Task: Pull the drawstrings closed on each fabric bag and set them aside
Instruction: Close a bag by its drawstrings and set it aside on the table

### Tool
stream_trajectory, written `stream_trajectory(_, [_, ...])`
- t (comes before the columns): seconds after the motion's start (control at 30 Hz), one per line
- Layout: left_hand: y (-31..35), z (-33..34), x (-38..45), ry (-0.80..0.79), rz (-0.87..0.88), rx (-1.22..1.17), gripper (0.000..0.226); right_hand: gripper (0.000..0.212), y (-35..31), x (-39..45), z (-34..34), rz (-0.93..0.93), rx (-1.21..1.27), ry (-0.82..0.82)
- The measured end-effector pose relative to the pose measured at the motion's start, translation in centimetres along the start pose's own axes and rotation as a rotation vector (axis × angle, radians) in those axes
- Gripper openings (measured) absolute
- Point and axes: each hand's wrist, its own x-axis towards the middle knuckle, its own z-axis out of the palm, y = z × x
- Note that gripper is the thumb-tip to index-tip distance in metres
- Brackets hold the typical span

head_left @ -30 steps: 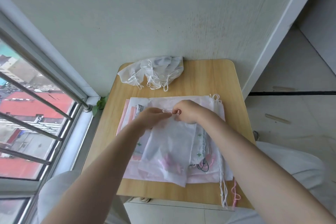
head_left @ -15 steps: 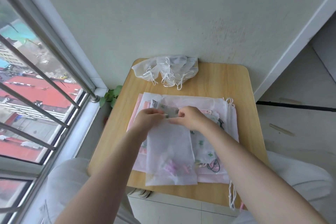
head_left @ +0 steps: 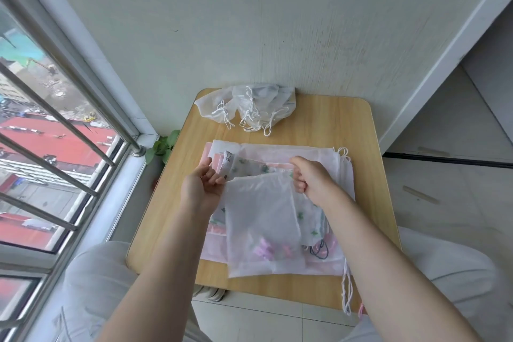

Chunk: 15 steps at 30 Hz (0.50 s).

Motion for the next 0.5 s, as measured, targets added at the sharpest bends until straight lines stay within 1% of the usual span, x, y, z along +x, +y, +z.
stream_trajectory(0.07, [0.2, -0.4, 0.1, 0.038, 0.028, 0.078, 0.021, 0.040, 0.1, 0.2, -0.1, 0.039, 0.325, -0.025])
stream_trajectory(0.13, [0.3, -0.7, 0.0, 0.081, 0.061, 0.248, 0.015, 0.036, 0.1, 0.3, -0.3, 0.062, 0.580, -0.039])
stream_trajectory(0.17, [0.3, -0.7, -0.2, 0.094, 0.082, 0.373, 0.011, 0.029, 0.0, 0.3, -0.3, 0.060, 0.650, -0.034])
stream_trajectory(0.23, [0.0, -0.8, -0.7, 0.095, 0.170, 0.679, 0.010, 0.011, -0.1, 0.2, -0.3, 0.055, 0.745, -0.044])
stream_trajectory(0.27, [-0.2, -0.7, -0.9, 0.074, 0.241, 0.841, 0.012, 0.009, -0.2, 0.0, -0.2, 0.054, 0.775, -0.055])
stream_trajectory(0.3, [-0.4, -0.5, -1.2, 0.047, 0.320, 1.005, 0.015, 0.013, -0.3, -0.1, -0.1, 0.061, 0.780, -0.066])
stream_trajectory(0.37, [-0.9, -0.2, -1.4, -0.005, 0.465, 1.363, 0.024, 0.028, -0.2, -0.2, 0.2, 0.085, 0.695, -0.094])
stream_trajectory(0.43, [-1.4, 0.1, -1.5, -0.011, 0.591, 1.732, 0.038, 0.037, -0.2, -0.1, 0.2, 0.088, 0.507, -0.102])
stream_trajectory(0.47, [-1.5, 0.2, -1.4, 0.006, 0.648, 1.864, 0.042, 0.037, -0.2, -0.1, 0.2, 0.059, 0.386, -0.079])
stream_trajectory(0.5, [-1.4, 0.3, -1.4, 0.032, 0.695, 1.951, 0.044, 0.036, -0.2, 0.0, 0.2, -0.006, 0.233, -0.019])
